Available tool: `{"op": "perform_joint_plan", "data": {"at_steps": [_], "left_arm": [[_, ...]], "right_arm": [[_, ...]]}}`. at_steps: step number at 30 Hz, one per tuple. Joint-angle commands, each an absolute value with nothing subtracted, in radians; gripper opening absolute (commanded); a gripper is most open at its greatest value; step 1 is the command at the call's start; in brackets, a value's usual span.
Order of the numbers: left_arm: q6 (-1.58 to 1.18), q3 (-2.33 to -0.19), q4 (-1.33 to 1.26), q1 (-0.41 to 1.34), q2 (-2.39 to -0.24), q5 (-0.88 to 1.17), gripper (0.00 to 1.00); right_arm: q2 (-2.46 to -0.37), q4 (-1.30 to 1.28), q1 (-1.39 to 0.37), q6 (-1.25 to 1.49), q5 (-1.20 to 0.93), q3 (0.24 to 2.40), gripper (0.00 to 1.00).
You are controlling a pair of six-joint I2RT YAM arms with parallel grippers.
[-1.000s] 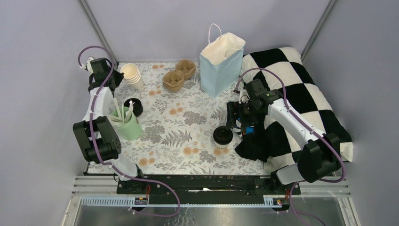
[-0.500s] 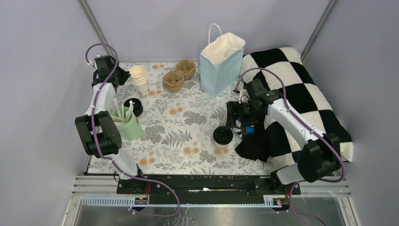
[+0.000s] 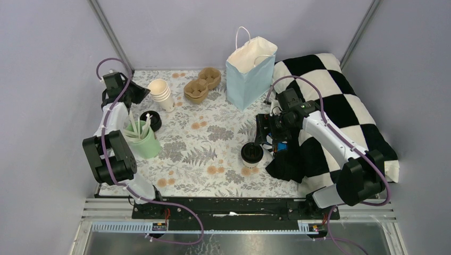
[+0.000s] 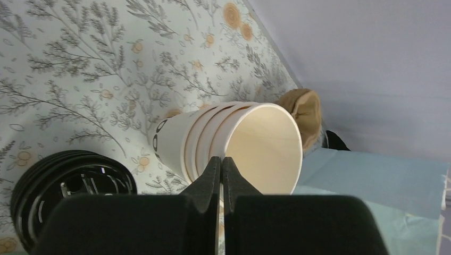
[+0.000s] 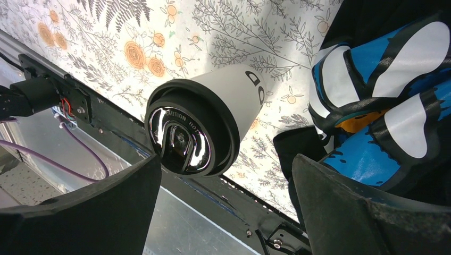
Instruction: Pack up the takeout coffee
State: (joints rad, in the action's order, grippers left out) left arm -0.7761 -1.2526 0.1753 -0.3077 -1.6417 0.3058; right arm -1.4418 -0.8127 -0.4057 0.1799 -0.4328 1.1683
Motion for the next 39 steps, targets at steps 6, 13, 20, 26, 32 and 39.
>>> {"op": "perform_joint_plan", "data": {"at_steps": [6, 13, 20, 26, 32, 39], "left_arm": [[-0.75, -1.203, 0.21, -0.237, -1.493, 0.339, 0.0], [-0.756, -1.098, 0.279, -0.074, -1.333, 0.303, 0.0], [-0.783, -0.956, 0.254, 0.006, -1.23, 0.302, 0.0], [-0.825, -0.832, 0.186, 0.077, -1.181, 0.274, 0.0], [-0.856, -0.78, 0.143, 0.091, -1.162, 0.276, 0.0], [-0.874, -0.775, 0.126, 0.108, -1.155, 0.271, 0.0]], "right_arm": [[-1.45, -0.833, -0.415, 0.218, -0.344, 1.291, 1.0], [-1.494, -0.655, -0.417, 0.408, -0.395, 1.354, 1.0], [-1.597, -0.142, -0.548, 0.77, -0.429, 1.31, 0.99], [-1.71, 0.138, -0.656, 0.954, -0.304, 1.268, 0.9], [-1.816, 0.254, -0.688, 1.043, -0.327, 1.218, 0.73], [-1.826, 0.276, -0.688, 1.021, -0.326, 1.188, 0.7]]}}
